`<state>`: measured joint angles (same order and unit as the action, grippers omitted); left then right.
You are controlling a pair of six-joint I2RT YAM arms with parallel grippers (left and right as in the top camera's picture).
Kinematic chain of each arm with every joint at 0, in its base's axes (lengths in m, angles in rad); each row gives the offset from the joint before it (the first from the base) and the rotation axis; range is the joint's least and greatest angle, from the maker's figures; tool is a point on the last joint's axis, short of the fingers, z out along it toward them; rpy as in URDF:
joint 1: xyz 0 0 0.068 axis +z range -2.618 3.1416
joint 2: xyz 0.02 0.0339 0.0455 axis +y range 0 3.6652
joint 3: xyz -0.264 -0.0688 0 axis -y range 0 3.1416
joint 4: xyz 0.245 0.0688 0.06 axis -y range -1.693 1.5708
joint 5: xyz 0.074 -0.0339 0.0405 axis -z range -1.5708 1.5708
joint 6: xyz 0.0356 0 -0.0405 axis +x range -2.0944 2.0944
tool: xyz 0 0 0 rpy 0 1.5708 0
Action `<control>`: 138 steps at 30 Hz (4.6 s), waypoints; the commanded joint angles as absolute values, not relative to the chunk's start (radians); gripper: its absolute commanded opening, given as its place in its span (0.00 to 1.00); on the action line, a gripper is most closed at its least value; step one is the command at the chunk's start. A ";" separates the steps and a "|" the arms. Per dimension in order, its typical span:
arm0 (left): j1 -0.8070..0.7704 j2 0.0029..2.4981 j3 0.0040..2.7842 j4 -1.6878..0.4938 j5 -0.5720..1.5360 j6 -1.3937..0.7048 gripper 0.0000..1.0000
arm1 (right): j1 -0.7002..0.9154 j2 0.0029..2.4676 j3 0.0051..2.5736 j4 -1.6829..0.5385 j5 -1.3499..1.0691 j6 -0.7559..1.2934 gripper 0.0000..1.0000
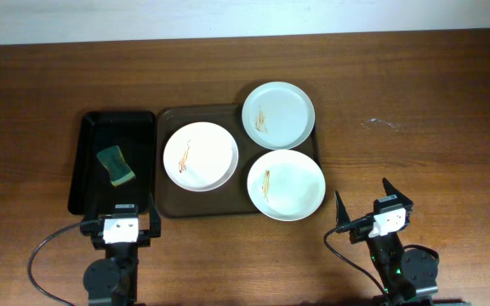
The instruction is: Clean dirty plates on tray and stack at the side
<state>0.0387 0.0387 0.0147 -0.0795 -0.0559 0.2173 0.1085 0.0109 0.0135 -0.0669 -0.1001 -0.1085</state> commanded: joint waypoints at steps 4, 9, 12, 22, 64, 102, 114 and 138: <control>0.039 0.030 0.009 -0.080 -0.041 0.226 0.99 | 0.110 0.004 0.006 -0.067 -0.113 -0.108 0.98; 0.039 0.030 0.009 -0.080 -0.041 0.226 0.99 | 0.110 0.004 0.006 -0.067 -0.113 -0.108 0.98; 0.039 0.030 0.009 -0.080 -0.041 0.226 0.99 | 0.110 0.004 0.006 -0.067 -0.113 -0.108 0.98; 0.039 0.030 0.009 -0.080 -0.041 0.226 0.99 | 0.110 0.004 0.006 -0.067 -0.113 -0.108 0.98; 0.039 0.030 0.009 -0.080 -0.041 0.226 0.99 | 0.110 0.004 0.006 -0.067 -0.113 -0.108 0.98; 0.040 0.476 0.384 -0.009 0.041 0.064 0.99 | 0.110 0.197 0.324 -0.129 -0.214 -0.040 0.98; 0.040 1.316 1.383 -0.677 0.110 0.076 0.99 | 0.111 1.001 1.151 -0.717 -0.289 -0.045 0.98; 0.120 1.536 1.553 -1.037 -0.024 -0.186 0.99 | 0.575 1.855 1.427 -0.600 -0.077 0.335 0.66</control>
<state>0.0864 1.4899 1.5360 -1.0195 0.0212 -0.1192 0.5224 1.8114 1.4166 -0.6254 -0.2928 0.2714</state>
